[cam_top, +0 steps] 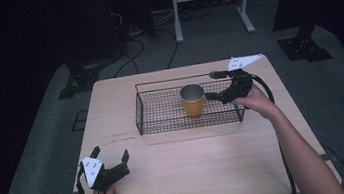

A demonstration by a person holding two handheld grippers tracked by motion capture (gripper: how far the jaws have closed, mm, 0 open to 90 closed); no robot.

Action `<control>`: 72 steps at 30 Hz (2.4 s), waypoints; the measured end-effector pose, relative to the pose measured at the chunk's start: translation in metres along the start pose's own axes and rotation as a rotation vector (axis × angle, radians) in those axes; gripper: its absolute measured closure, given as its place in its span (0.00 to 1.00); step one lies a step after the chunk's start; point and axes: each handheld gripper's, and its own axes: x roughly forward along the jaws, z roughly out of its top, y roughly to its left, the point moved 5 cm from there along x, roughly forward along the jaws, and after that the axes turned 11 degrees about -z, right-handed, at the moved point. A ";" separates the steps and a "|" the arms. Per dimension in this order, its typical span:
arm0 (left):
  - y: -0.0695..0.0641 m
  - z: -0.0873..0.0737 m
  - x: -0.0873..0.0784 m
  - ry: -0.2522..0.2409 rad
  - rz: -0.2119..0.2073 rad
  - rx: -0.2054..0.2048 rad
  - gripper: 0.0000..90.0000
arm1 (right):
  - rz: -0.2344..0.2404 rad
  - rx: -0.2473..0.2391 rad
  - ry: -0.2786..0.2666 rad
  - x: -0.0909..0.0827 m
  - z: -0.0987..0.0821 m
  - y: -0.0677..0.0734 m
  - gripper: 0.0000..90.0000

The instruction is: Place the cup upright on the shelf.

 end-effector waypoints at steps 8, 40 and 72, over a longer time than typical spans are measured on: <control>0.000 0.000 0.000 0.000 0.001 0.000 0.00 | -0.007 0.024 0.003 -0.012 -0.014 -0.005 0.00; 0.000 0.000 0.000 0.001 0.002 -0.001 0.00 | -0.040 0.066 -0.012 -0.065 -0.066 -0.004 0.00; 0.000 0.000 0.000 0.003 0.004 0.005 0.00 | -0.053 0.092 -0.041 -0.093 -0.110 0.018 0.00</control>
